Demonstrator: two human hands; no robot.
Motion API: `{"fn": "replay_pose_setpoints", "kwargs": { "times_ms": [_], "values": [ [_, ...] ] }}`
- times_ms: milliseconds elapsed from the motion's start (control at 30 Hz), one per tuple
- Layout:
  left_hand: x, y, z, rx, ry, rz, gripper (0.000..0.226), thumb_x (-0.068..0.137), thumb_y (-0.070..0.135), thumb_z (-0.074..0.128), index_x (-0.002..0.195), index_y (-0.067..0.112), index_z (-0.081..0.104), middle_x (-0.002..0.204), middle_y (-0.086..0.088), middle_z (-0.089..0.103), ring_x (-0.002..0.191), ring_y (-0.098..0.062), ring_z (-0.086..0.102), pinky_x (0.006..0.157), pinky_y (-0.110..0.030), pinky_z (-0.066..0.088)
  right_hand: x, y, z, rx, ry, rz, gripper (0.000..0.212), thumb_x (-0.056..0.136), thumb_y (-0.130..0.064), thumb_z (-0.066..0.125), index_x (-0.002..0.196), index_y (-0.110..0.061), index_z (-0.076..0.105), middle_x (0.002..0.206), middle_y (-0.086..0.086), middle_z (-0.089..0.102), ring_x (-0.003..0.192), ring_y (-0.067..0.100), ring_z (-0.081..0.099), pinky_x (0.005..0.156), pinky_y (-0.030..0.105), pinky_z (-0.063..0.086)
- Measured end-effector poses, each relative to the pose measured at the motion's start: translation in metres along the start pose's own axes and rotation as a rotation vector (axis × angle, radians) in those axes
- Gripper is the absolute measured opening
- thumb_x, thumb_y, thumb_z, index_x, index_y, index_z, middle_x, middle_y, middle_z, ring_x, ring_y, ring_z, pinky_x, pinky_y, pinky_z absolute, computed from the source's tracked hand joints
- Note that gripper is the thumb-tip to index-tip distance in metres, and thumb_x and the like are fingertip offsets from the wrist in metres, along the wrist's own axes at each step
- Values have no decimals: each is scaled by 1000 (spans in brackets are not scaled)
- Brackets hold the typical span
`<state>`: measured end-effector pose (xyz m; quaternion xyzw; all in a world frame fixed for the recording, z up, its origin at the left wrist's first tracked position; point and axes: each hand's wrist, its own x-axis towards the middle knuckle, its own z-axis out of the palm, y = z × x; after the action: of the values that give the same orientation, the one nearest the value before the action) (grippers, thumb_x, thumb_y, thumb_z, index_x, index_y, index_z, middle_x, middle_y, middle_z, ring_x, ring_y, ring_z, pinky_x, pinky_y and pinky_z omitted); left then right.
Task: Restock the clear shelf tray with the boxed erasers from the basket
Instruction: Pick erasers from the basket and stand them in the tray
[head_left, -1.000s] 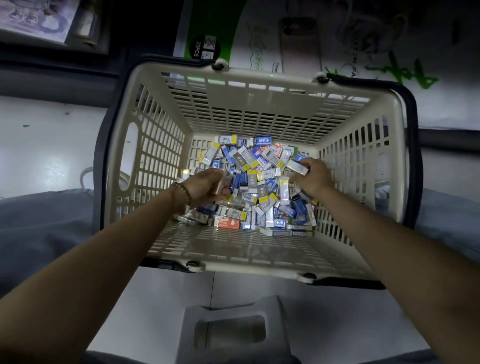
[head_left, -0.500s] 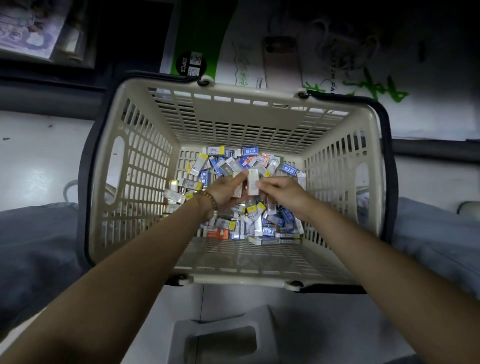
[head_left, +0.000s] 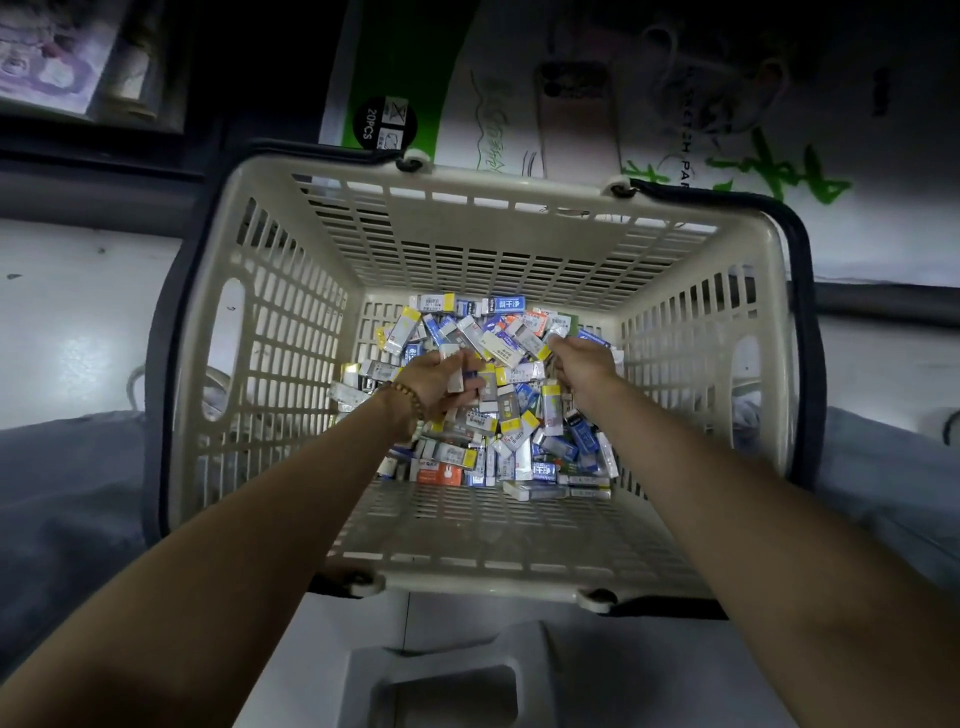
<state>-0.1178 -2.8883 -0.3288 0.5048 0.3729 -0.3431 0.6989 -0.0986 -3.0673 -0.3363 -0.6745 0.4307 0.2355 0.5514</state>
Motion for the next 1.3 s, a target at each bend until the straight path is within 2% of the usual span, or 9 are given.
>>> {"fn": "replay_pose_setpoints", "kwargs": {
  "times_ms": [100, 300, 367, 433, 567, 700, 800, 1167, 1300],
  "values": [
    [3, 4, 0, 12, 15, -10, 29, 99, 23, 42, 78, 10, 56, 104, -8, 61, 85, -20, 64, 74, -29, 57, 2, 0, 5, 31, 46, -25, 40, 87, -22, 66, 123, -6, 58, 105, 5, 59, 90, 18, 56, 61, 20, 44],
    [5, 8, 1, 6, 21, -30, 31, 100, 28, 41, 78, 13, 57, 100, -4, 61, 81, -14, 64, 63, -23, 58, -9, -12, -2, -21, 90, -332, 25, 89, -16, 62, 108, 0, 61, 106, 18, 67, 85, 20, 60, 80, 35, 52],
    [7, 9, 0, -12, 41, -38, 29, 100, 29, 41, 80, 14, 57, 94, -2, 62, 81, -14, 63, 58, -20, 56, -15, -15, -1, -92, -61, -399, 26, 90, -16, 60, 111, 0, 61, 109, 18, 66, 82, 17, 61, 71, 24, 54],
    [7, 9, -1, -22, 52, -42, 27, 100, 29, 40, 84, 14, 56, 89, 0, 63, 78, -13, 61, 56, -18, 55, -20, -11, 7, -269, -225, -383, 28, 90, -18, 60, 113, -2, 59, 113, 15, 64, 86, 18, 61, 74, 21, 53],
    [10, 6, -1, -7, 31, -30, 26, 101, 28, 37, 88, 16, 55, 86, 1, 62, 74, -12, 59, 57, -18, 55, -22, -1, 30, -400, -161, -378, 29, 91, -24, 59, 112, -4, 56, 115, 12, 63, 104, 26, 59, 89, 32, 46],
    [15, 7, -2, 64, 72, -21, 26, 99, 31, 43, 88, 16, 61, 93, -4, 65, 80, -16, 62, 71, -23, 55, -20, -2, 41, -407, -110, -394, 26, 92, -24, 58, 110, -4, 56, 110, 12, 64, 96, 23, 59, 77, 27, 44],
    [17, 12, -2, 79, 48, -40, 27, 99, 31, 41, 86, 15, 59, 87, -4, 63, 78, -15, 62, 61, -20, 56, -19, -7, 42, -329, -127, -317, 29, 91, -20, 60, 113, -2, 56, 113, 15, 62, 96, 25, 60, 81, 36, 53],
    [6, 5, -2, 106, 83, 66, 32, 101, 30, 36, 82, 13, 55, 95, -8, 55, 77, -16, 58, 55, -18, 56, -23, -12, 45, -168, -269, -167, 42, 90, -14, 62, 127, 3, 52, 106, 14, 64, 68, 13, 61, 72, 21, 53],
    [1, -2, -2, 109, 71, 101, 32, 97, 33, 45, 122, 13, 41, 115, -12, 54, 84, -22, 65, 65, -25, 57, -34, -8, 41, -40, -354, -101, 40, 93, -15, 57, 128, 3, 51, 116, 18, 61, 76, 12, 63, 62, 13, 54]
  ]
}}
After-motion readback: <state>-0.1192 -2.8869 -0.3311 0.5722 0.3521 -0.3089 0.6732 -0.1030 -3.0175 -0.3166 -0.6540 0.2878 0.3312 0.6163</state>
